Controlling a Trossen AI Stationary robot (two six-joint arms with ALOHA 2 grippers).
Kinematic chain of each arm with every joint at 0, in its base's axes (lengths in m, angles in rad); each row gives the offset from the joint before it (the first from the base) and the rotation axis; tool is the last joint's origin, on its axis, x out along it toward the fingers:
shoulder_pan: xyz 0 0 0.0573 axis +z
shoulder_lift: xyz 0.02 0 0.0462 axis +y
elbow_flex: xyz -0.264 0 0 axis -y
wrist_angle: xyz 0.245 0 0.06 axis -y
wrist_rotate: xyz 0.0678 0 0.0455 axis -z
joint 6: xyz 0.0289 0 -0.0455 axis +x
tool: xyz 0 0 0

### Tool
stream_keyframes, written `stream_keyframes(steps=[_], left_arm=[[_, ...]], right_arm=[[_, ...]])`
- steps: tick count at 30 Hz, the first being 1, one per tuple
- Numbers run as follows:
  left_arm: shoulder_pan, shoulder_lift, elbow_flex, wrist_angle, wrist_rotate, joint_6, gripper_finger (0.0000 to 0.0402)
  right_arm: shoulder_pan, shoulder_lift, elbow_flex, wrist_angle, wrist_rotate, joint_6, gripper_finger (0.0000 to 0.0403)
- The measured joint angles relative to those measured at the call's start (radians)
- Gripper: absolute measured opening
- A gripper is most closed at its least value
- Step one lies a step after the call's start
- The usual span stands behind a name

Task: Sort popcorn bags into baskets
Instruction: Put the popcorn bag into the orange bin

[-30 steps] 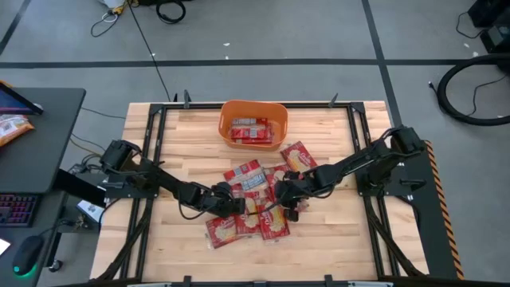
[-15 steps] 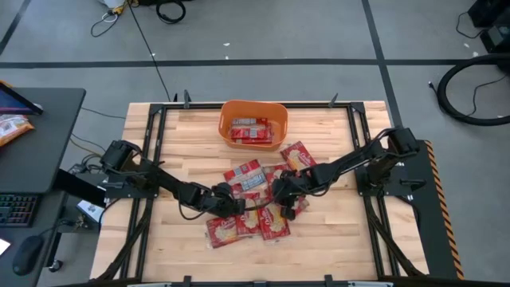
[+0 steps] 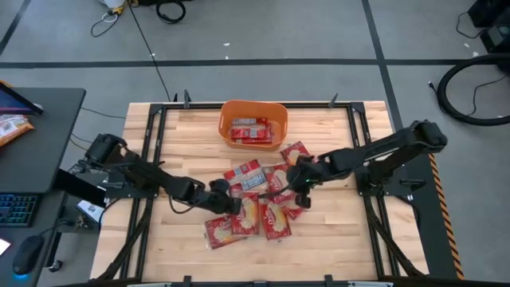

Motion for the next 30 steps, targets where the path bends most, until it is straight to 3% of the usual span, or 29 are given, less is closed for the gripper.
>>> stream_keyframes(steps=[14, 23, 30], left_arm=[[0.189, -0.243, 0.002, 0.015, -0.043, 0.29, 0.0023], [0.414, -0.285, 0.002, 0.138, 0.024, 0.501, 0.0023], [0.605, -0.281, 0.002, 0.203, -0.024, 0.56, 0.0038]], right_arm=[[-0.036, -0.281, 0.0, -0.008, 0.15, 0.004, 0.0082], [-0.095, -0.33, 0.0, 0.011, 0.205, 0.053, 0.0082], [-0.136, -0.331, 0.0, 0.021, 0.232, 0.123, 0.0082]])
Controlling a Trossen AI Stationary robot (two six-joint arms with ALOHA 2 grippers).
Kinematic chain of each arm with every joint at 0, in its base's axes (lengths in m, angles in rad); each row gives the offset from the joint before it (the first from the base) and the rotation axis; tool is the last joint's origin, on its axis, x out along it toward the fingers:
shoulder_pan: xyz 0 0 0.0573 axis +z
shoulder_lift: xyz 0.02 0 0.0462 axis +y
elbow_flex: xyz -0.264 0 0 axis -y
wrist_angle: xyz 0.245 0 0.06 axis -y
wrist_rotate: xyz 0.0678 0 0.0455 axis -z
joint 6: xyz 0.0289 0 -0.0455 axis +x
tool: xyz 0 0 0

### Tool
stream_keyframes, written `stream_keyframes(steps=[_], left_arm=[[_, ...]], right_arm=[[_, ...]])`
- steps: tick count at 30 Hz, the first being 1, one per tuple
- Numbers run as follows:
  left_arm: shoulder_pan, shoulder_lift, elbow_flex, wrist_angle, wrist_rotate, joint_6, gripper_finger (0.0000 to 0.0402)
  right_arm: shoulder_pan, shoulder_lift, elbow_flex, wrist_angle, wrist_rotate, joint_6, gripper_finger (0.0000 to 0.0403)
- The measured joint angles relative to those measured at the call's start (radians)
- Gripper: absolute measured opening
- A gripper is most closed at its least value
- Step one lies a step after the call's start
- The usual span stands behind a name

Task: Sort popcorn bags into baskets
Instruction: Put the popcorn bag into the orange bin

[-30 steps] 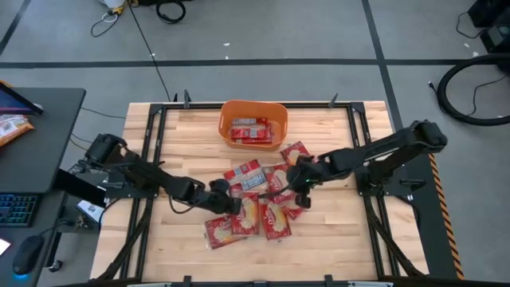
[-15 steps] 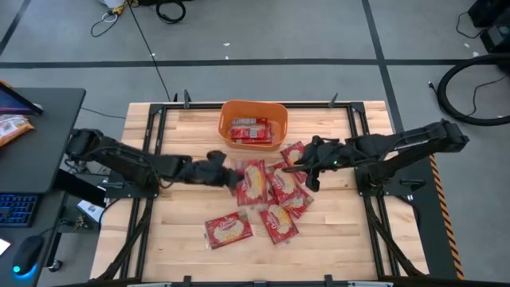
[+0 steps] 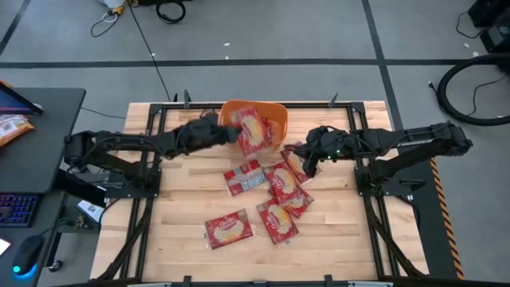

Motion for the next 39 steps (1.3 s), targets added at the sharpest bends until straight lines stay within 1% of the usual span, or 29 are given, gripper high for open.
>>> stream_keyframes(steps=[5, 9, 12, 16, 21, 22, 24, 26, 28, 31, 34, 37, 39], left_arm=[[0.103, 0.001, 0.0, -0.007, -0.022, 0.024, 0.0033], [0.157, 0.017, 0.0, -0.005, -0.076, 0.026, 0.0032], [0.182, 0.045, 0.0, -0.005, -0.092, 0.034, 0.0038], [0.181, 0.108, 0.0, 0.02, -0.111, 0.03, 0.004], [0.161, 0.178, 0.0, 0.105, -0.128, -0.052, 0.0041], [0.154, 0.182, 0.0, 0.112, -0.136, -0.064, 0.0041], [0.131, 0.191, 0.0, 0.124, -0.185, -0.07, 0.0042], [0.11, 0.191, 0.0, 0.113, -0.233, -0.058, 0.0042], [0.098, 0.191, 0.0, 0.115, -0.267, -0.009, 0.0043], [0.095, 0.191, 0.0, 0.104, -0.285, 0.072, 0.0048], [0.093, 0.191, 0.0, 0.107, -0.288, 0.103, 0.0064], [0.09, 0.191, 0.0, 0.105, -0.292, 0.124, 0.009], [0.091, 0.191, 0.0, 0.106, -0.314, 0.146, 0.011]], right_arm=[[-0.015, 0.0, 0.0, 0.046, 0.003, 0.084, 0.0082], [-0.015, 0.0, 0.0, 0.096, 0.044, 0.102, 0.0082], [-0.016, 0.0, 0.0, 0.129, 0.052, 0.103, 0.0082], [-0.016, 0.0, 0.0, 0.14, 0.054, 0.107, 0.0082], [-0.016, 0.0, 0.0, 0.14, 0.054, 0.126, 0.0082], [-0.016, 0.0, 0.0, 0.14, 0.054, 0.127, 0.0082], [-0.016, 0.0, 0.0, 0.14, 0.054, 0.129, 0.0082], [-0.014, 0.0, 0.0, 0.143, 0.05, 0.137, 0.0082], [-0.012, 0.0, 0.0, 0.147, 0.047, 0.147, 0.0082], [-0.006, 0.0, 0.0, 0.147, 0.045, 0.148, 0.0082], [0.0, 0.0, 0.0, 0.149, 0.044, 0.15, 0.0082], [0.01, 0.0, 0.0, 0.156, 0.044, 0.151, 0.0082], [0.017, 0.0, 0.0, 0.155, 0.044, 0.152, 0.0082]])
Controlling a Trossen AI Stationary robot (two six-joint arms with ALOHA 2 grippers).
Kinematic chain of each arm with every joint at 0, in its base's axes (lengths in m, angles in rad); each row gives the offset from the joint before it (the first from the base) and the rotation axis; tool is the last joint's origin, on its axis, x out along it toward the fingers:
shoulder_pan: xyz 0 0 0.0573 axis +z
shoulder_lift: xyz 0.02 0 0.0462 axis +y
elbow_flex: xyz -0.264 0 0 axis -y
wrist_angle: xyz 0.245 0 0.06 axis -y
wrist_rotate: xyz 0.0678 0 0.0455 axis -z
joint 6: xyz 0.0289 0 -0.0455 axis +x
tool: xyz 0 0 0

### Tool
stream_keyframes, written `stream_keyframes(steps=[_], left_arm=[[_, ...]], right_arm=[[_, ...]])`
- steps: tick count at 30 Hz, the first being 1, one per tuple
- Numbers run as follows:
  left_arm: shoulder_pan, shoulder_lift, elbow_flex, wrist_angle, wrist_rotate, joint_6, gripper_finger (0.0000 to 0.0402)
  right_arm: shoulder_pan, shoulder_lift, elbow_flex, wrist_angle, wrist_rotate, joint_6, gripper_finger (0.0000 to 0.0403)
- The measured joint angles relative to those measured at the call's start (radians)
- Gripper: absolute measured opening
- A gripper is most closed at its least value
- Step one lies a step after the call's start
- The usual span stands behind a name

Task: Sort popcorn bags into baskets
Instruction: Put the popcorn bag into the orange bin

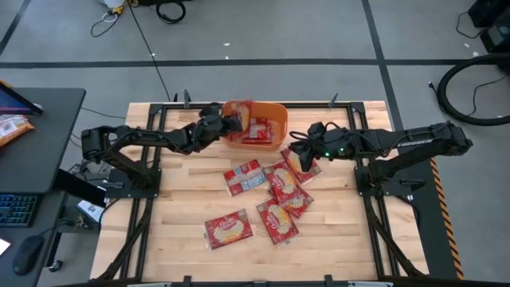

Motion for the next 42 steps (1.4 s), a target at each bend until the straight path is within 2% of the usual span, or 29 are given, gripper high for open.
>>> stream_keyframes(steps=[7, 15, 18, 23, 25, 27, 30, 34, 39, 42], left_arm=[[0.002, -0.001, 0.0, 0.0, -0.078, 0.093, 0.017], [-0.002, -0.035, 0.001, 0.043, -0.066, 0.164, 0.018], [-0.008, -0.057, -0.001, 0.107, 0.044, 0.247, 0.018], [-0.048, -0.067, 0.009, 0.175, 0.384, 0.452, 0.018], [-0.077, -0.07, 0.024, 0.146, 0.511, 0.507, 0.018], [-0.114, -0.07, 0.043, 0.056, 0.579, 0.53, 0.018], [-0.172, -0.069, 0.093, -0.14, 0.587, 0.549, 0.018], [-0.24, -0.069, 0.162, -0.362, 0.528, 0.549, 0.018], [-0.307, -0.069, 0.232, -0.484, 0.486, 0.536, 0.018], [-0.335, -0.069, 0.258, -0.532, 0.441, 0.495, 0.018]], right_arm=[[0.033, 0.0, 0.0, -0.001, 0.0, 0.0, 0.0082], [0.071, 0.0, 0.0, -0.027, -0.001, 0.002, 0.0082], [0.071, 0.0, 0.0, -0.04, -0.001, 0.004, 0.0082], [0.067, 0.0, 0.0, -0.071, -0.001, 0.003, 0.0082], [0.065, 0.0, 0.0, -0.079, -0.001, 0.002, 0.0082], [0.06, 0.0, 0.0, -0.079, -0.001, -0.004, 0.0082], [0.052, 0.011, 0.0, -0.078, -0.001, -0.012, 0.0082], [0.044, 0.049, 0.0, -0.078, -0.001, -0.035, 0.0082], [0.041, 0.104, 0.0, -0.077, -0.004, -0.053, 0.0082], [0.041, 0.126, 0.0, -0.077, -0.064, -0.077, 0.0082]])
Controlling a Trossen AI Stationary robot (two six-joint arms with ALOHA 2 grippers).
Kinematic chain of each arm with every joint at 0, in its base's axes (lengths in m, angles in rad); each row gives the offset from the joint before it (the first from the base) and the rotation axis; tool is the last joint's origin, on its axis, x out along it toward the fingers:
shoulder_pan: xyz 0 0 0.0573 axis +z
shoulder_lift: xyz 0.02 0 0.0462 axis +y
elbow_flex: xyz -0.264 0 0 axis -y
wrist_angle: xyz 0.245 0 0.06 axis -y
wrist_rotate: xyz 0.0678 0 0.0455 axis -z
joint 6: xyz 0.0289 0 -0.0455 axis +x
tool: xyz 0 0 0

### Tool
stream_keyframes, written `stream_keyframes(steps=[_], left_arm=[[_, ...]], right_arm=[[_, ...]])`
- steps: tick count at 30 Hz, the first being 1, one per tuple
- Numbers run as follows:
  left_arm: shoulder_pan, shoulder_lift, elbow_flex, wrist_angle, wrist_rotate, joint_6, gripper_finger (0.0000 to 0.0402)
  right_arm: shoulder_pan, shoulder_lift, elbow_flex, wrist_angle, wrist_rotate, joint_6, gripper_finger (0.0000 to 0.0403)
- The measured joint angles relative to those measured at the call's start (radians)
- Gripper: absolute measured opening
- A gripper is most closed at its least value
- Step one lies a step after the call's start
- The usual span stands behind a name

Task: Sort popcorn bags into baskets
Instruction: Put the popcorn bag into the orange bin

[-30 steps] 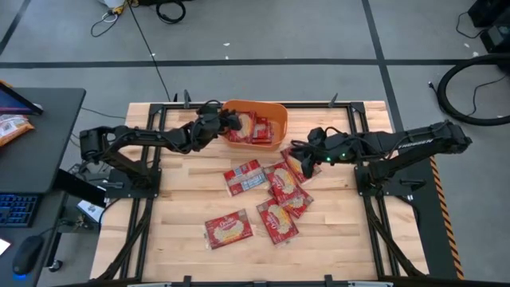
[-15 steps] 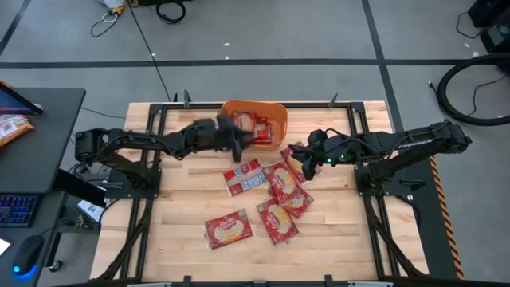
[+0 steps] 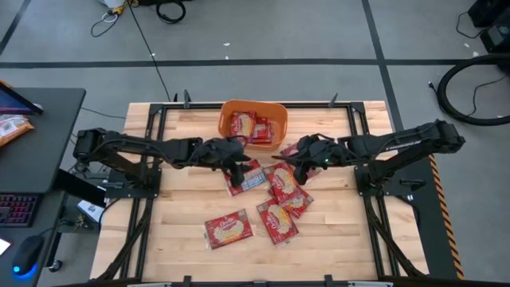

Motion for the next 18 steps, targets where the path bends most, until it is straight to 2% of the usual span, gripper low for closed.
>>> stream_keyframes(steps=[6, 11, 15, 18], left_arm=[[-0.057, 0.001, 0.076, -0.132, -0.134, -0.084, 0.018], [-0.115, 0.001, 0.098, -0.151, -0.226, -0.161, 0.018], [-0.137, 0.022, 0.097, -0.182, -0.225, -0.274, 0.018], [-0.147, 0.048, 0.097, -0.199, -0.183, -0.349, 0.018]], right_arm=[[0.0, 0.003, 0.0, 0.001, -0.132, -0.011, 0.0082], [0.009, 0.0, 0.0, -0.002, -0.166, -0.035, 0.0082], [0.014, 0.0, 0.0, -0.001, -0.157, -0.062, 0.0082], [0.014, 0.0, 0.0, -0.001, -0.141, -0.072, 0.0082]])
